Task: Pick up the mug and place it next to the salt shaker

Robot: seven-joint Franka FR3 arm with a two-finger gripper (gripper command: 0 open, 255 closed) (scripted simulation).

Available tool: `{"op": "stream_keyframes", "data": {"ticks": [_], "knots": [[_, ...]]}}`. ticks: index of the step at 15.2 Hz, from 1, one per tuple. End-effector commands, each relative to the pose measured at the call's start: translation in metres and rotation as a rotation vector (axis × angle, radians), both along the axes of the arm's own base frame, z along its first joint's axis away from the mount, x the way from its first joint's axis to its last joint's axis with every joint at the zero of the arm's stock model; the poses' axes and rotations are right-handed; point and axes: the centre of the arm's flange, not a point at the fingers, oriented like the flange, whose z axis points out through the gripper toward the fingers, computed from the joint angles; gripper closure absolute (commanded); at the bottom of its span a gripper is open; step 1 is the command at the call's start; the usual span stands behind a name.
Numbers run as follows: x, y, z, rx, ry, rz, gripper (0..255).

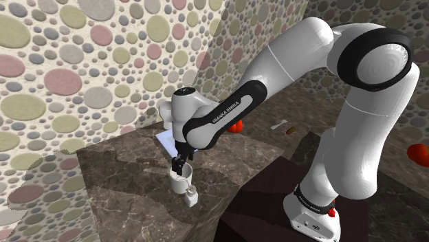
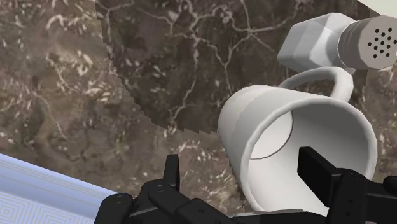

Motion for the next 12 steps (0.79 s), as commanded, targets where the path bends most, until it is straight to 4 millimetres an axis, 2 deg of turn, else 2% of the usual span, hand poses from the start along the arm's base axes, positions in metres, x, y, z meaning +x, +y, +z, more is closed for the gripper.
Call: {"op": "stream_keyframes", "data": {"ticks": [1, 5, 12], "knots": [[0.000, 0.000, 0.000, 0.000, 0.000, 0.000, 0], [0.003, -0.002, 0.050, 0.000, 0.000, 0.000, 0], [0.003, -0.002, 0.050, 0.000, 0.000, 0.000, 0]]}}
